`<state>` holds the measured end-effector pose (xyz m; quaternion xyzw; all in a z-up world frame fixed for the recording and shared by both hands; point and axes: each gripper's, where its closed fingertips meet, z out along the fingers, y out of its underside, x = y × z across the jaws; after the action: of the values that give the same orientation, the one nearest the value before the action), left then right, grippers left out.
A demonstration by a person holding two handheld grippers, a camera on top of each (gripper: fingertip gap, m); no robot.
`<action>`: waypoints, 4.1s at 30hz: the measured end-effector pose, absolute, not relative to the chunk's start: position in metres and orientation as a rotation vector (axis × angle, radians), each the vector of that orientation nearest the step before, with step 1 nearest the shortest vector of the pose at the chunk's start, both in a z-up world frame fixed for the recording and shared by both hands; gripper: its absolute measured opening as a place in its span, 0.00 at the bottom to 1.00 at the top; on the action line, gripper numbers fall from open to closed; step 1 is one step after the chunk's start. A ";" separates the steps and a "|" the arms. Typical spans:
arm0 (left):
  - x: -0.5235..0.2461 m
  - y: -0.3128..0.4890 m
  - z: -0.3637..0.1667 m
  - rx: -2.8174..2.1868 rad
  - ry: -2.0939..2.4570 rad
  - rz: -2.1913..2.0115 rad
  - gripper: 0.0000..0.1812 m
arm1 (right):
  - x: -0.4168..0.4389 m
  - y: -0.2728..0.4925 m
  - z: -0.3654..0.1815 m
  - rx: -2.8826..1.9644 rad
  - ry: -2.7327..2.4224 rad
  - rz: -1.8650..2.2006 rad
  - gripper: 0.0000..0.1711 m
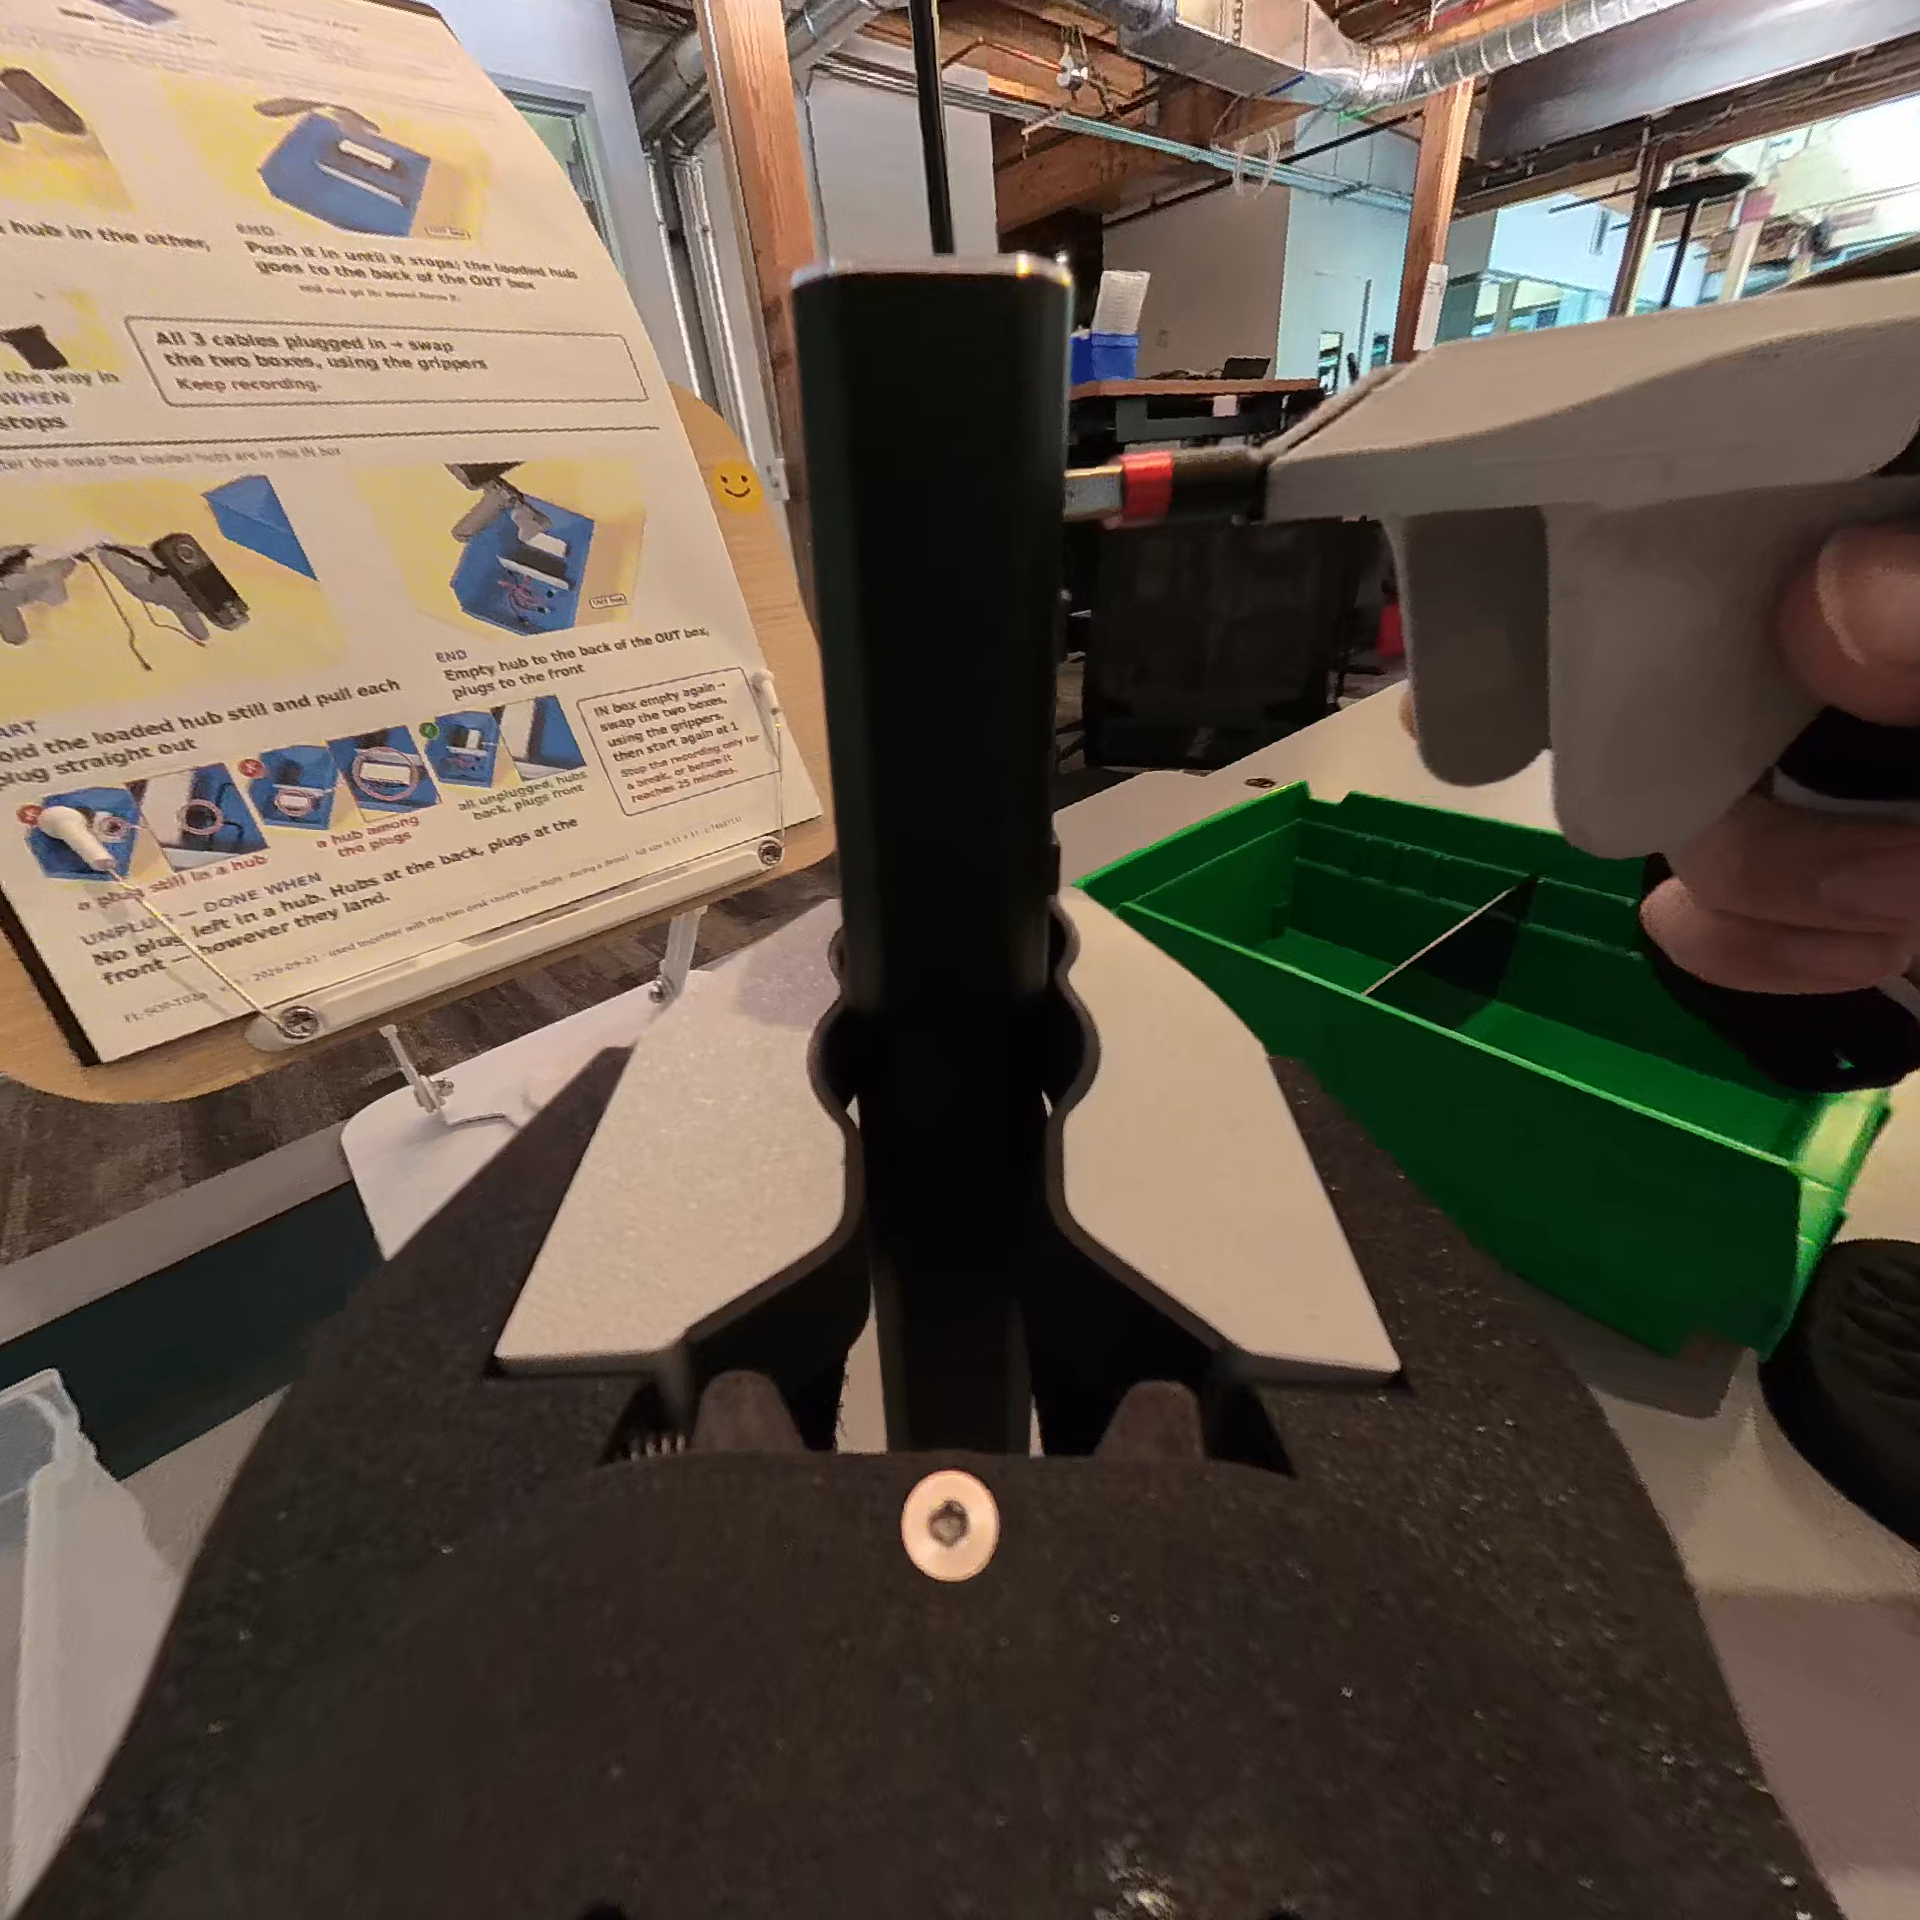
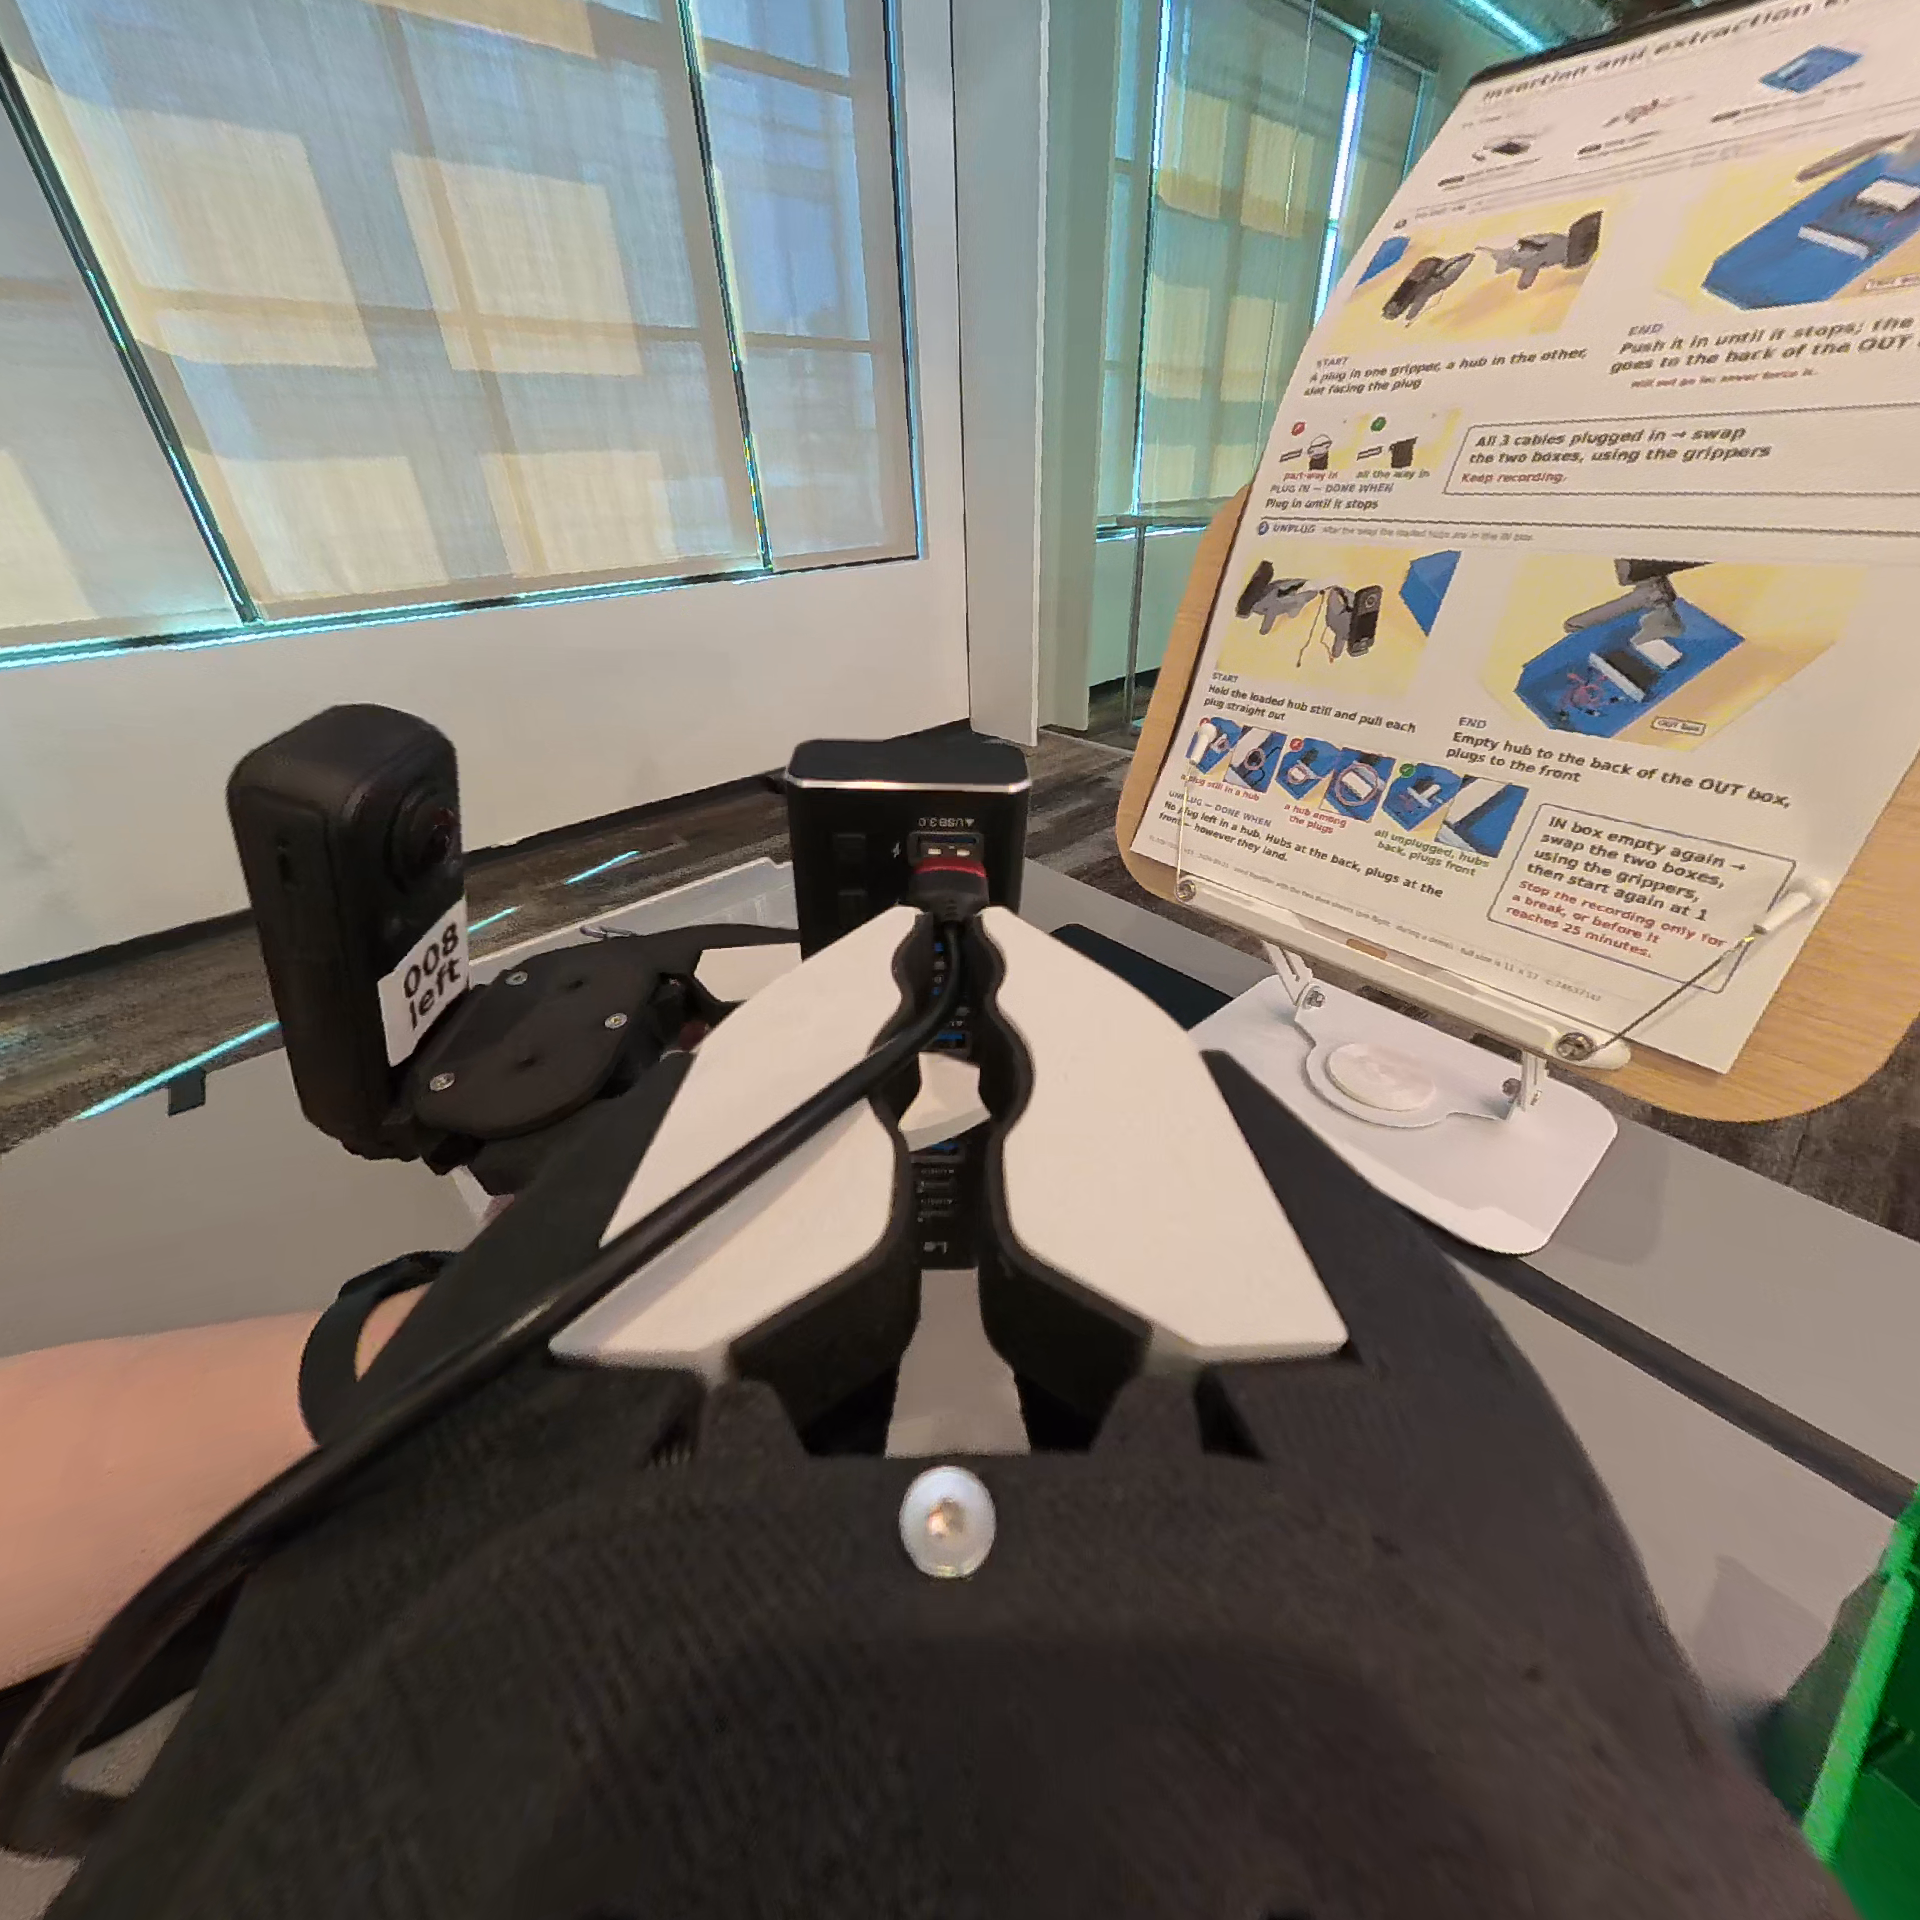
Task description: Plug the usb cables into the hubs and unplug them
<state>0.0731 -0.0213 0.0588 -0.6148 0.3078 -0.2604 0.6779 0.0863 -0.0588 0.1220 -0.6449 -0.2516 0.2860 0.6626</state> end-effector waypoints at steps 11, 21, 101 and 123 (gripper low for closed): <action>0.079 -0.029 0.063 -1.355 0.699 -0.691 0.17 | 0.086 -0.066 0.131 -1.408 -0.606 0.593 0.04; 0.084 -0.027 0.050 -1.569 0.691 -1.059 0.17 | 0.110 -0.074 0.145 -1.358 -0.711 0.673 0.03; -0.008 -0.060 -0.053 -2.508 1.325 -0.730 0.17 | 0.041 -0.052 -0.019 -0.851 -1.751 -0.618 0.04; -0.001 -0.059 -0.060 -2.541 1.277 -0.812 0.17 | 0.044 -0.046 -0.024 -0.899 -1.671 -0.515 0.04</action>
<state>-0.0011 -0.0588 -0.0596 -0.8555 0.4300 -0.2735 0.0919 0.0436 -0.0459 -0.0245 -0.3806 -0.7072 -0.2179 0.5546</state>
